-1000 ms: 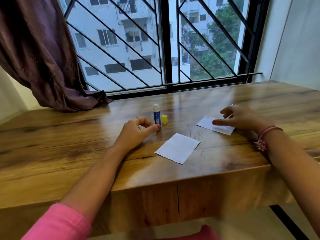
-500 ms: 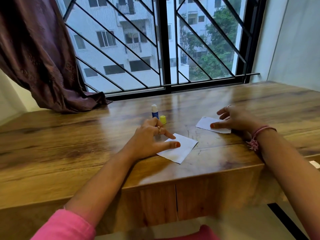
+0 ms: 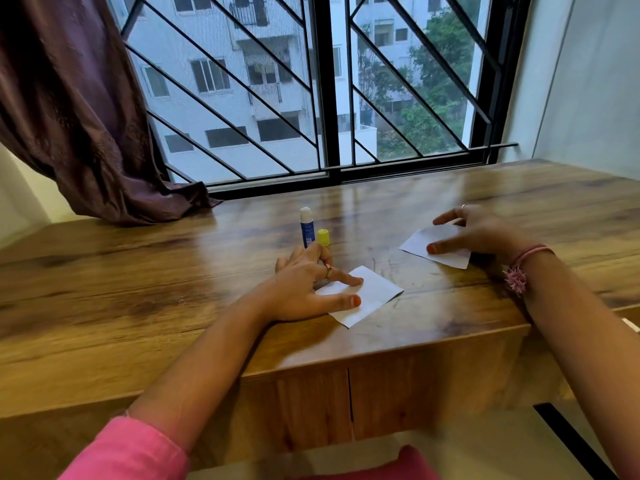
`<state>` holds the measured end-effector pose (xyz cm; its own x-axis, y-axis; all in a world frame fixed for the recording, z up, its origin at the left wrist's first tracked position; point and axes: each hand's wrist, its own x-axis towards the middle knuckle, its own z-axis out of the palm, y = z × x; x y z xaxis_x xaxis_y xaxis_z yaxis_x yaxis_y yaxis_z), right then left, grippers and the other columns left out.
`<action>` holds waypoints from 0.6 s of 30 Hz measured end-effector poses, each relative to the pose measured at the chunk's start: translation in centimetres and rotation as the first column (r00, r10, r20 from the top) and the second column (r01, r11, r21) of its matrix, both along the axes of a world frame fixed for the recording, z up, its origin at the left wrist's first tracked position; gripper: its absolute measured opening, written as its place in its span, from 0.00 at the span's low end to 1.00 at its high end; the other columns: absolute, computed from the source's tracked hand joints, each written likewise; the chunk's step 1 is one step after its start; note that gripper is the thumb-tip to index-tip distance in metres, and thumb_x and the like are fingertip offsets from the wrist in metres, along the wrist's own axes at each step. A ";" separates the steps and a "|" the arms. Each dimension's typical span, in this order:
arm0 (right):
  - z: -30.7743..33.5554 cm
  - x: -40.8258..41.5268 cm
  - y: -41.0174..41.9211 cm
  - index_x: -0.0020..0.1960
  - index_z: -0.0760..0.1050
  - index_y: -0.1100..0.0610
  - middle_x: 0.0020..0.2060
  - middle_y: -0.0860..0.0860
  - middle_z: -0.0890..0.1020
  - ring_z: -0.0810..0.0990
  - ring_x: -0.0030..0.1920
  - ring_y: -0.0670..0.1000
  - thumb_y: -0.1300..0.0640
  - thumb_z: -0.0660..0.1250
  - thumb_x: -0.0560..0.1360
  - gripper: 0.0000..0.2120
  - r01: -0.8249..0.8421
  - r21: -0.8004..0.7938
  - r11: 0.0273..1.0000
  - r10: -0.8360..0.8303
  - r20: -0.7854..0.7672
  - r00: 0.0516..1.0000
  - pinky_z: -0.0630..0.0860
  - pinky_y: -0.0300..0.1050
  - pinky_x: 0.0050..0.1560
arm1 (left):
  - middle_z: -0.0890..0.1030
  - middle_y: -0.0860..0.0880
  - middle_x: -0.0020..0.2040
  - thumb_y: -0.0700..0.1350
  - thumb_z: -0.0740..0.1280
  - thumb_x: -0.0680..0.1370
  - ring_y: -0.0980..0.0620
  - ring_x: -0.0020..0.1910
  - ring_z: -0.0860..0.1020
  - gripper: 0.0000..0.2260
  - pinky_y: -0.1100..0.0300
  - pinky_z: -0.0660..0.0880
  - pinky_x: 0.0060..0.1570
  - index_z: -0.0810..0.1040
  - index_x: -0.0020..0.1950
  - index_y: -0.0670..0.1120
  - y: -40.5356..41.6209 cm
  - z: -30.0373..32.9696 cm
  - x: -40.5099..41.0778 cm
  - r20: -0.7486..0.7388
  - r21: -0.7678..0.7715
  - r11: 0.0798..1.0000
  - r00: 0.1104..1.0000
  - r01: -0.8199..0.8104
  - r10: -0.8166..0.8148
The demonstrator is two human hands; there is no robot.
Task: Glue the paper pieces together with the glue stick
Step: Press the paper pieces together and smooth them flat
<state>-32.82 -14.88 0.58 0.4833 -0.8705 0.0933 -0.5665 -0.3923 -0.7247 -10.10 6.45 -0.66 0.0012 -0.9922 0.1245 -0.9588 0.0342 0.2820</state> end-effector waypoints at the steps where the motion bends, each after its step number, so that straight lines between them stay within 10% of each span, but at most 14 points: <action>1: -0.1 0.0 -0.1 0.57 0.77 0.56 0.54 0.58 0.77 0.76 0.49 0.55 0.58 0.80 0.62 0.25 0.004 -0.003 1.000 -0.004 0.027 1.000 0.73 0.45 0.47 | 0.65 0.53 0.55 0.67 0.62 0.72 0.53 0.58 0.62 0.19 0.54 0.56 0.59 0.74 0.62 0.67 -0.1 0.0 0.0 0.008 0.013 1.000 1.000 0.009 -0.009; 14: 0.9 0.3 1.8 0.55 0.78 0.62 0.41 0.55 0.82 0.82 0.30 0.45 0.64 0.71 0.70 0.13 -0.184 0.339 0.923 -0.011 0.500 0.866 0.80 0.38 0.29 | 0.61 0.55 0.60 0.59 0.60 0.78 0.52 0.62 0.58 0.13 0.50 0.52 0.62 0.68 0.60 0.75 -1.3 0.2 0.4 -0.003 0.120 0.983 0.991 0.136 -0.137; 18: 1.0 0.6 2.1 0.55 0.79 0.61 0.43 0.54 0.84 0.84 0.35 0.47 0.61 0.72 0.68 0.16 -0.291 0.364 0.885 0.052 0.544 0.837 0.82 0.40 0.34 | 0.64 0.55 0.60 0.57 0.63 0.76 0.54 0.65 0.61 0.10 0.53 0.56 0.66 0.75 0.55 0.72 -1.2 0.3 0.8 -0.257 -0.002 0.986 0.953 0.167 -0.162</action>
<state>-32.22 -12.81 1.54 0.6149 -0.7884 0.0166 -0.0248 -0.0404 -0.9989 -9.26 5.26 -0.32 -0.1331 -0.9836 0.1218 -0.8360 0.1774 0.5192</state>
